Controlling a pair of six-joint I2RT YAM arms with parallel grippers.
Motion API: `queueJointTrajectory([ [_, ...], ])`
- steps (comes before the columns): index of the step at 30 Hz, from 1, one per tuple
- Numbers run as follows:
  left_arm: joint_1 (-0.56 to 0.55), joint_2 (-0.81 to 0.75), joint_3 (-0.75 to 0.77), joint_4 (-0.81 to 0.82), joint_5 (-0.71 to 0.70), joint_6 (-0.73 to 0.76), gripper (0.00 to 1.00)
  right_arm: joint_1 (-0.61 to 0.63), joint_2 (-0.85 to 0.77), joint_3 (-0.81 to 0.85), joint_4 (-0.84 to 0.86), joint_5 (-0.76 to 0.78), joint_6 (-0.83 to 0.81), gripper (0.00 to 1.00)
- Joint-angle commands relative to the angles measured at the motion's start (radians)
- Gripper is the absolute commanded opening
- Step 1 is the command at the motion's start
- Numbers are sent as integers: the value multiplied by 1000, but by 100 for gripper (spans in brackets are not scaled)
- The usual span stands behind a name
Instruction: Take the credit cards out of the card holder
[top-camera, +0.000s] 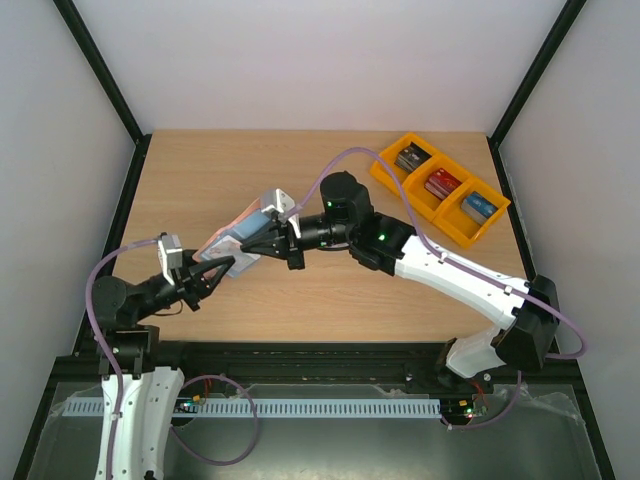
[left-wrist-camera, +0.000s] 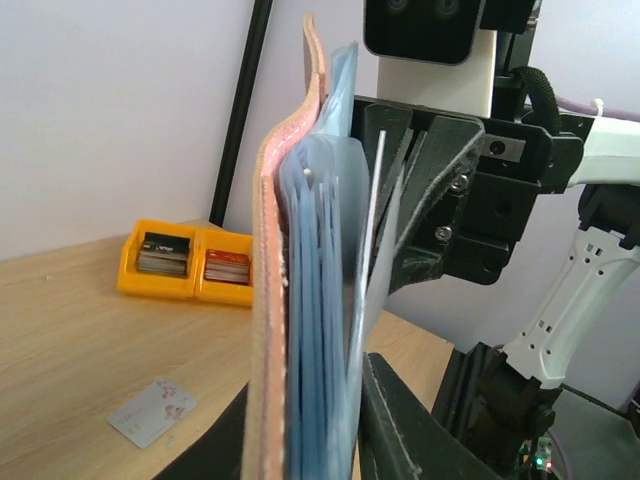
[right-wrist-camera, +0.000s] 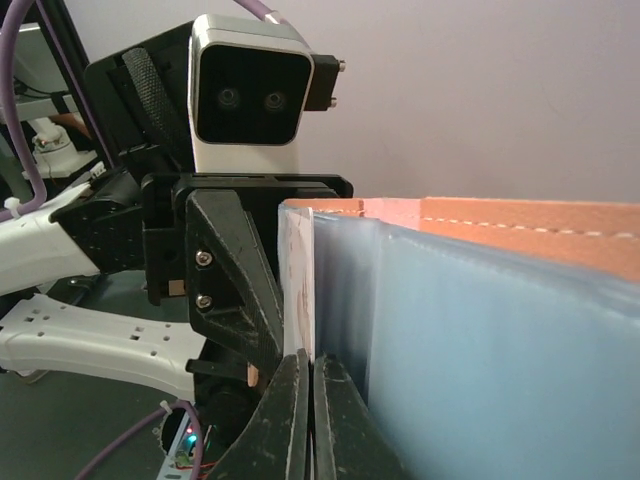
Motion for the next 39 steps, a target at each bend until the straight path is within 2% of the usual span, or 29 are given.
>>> queueJointTrajectory([
  [1,-7,-40,5,44,45,-47,21,-25,-22,7,47,18,27,2],
  [10,-7,-50,12,-9,42,-11,18,-63,-47,-13,6,56,15,2],
  [15,-7,-49,11,0,13,-13,3,-70,-49,-25,11,18,26,2],
  [16,-7,-47,11,5,2,-15,2,-69,-39,-23,9,-3,28,2],
  [26,-7,-50,6,28,-4,-21,2,-32,26,0,-52,-25,-5,2],
  [34,-7,-56,6,4,0,15,2,-30,33,14,-65,-42,-3,17],
  [36,-7,-56,8,-5,-2,27,2,-29,36,16,-65,-48,2,15],
  [39,-7,-56,12,-32,-9,44,2,-30,31,20,-63,-63,4,7],
])
